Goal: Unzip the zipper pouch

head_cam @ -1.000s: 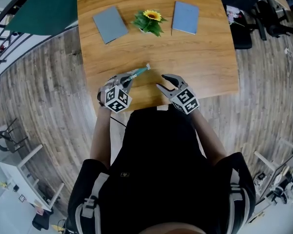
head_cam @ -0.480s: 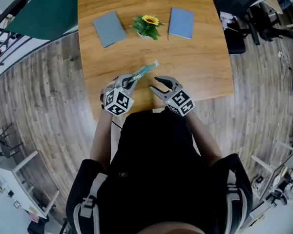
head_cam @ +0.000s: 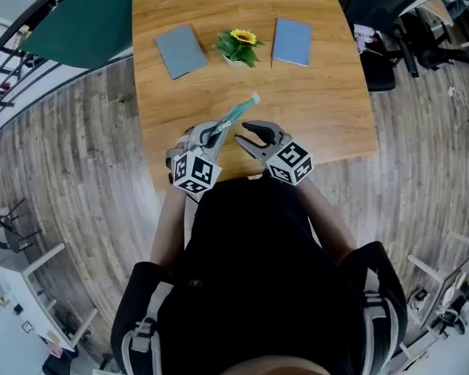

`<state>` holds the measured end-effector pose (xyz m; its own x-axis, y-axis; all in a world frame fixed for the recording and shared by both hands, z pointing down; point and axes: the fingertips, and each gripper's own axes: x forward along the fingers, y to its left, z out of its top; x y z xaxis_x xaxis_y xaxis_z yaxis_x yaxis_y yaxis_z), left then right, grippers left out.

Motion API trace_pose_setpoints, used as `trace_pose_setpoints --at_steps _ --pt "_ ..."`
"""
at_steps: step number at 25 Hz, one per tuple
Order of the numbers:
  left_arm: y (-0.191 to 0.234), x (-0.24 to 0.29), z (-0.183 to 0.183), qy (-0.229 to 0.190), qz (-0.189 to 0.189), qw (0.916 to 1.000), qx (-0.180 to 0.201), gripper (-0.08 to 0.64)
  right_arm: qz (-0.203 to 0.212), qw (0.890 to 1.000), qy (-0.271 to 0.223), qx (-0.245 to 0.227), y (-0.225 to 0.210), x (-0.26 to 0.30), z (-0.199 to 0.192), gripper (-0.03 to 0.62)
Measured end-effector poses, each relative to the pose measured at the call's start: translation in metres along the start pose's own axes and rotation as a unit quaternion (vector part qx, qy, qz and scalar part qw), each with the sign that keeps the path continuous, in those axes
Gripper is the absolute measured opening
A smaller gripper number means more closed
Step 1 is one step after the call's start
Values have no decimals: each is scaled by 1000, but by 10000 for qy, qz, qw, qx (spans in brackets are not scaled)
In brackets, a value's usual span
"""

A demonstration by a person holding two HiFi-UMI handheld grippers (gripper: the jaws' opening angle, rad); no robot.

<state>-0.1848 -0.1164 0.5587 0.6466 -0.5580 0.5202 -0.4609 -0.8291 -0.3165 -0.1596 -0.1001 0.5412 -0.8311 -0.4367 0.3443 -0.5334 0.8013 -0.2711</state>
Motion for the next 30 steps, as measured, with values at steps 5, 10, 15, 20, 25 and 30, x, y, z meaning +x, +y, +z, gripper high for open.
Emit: trace_pose_setpoints --at_steps 5,10,15,20,25,30 --pt "1 -15 12 -47 167 9997 156 6 224 9990 -233 -307 19 2 26 141" --pt "1 -28 17 -46 359 9988 328 6 548 9976 -413 -40 30 4 34 140" --pt "3 -35 17 -119 510 9980 361 8 758 9955 -535 178 35 8 39 140" --pt "2 -34 17 -97 518 9977 419 6 967 9928 -581 390 36 13 46 129" --pt "3 -32 18 -136 512 9978 406 7 1061 9894 -665 737 32 11 50 114" --pt "4 -28 16 -108 468 9980 409 8 1146 9834 -850 1121 25 7 54 73"
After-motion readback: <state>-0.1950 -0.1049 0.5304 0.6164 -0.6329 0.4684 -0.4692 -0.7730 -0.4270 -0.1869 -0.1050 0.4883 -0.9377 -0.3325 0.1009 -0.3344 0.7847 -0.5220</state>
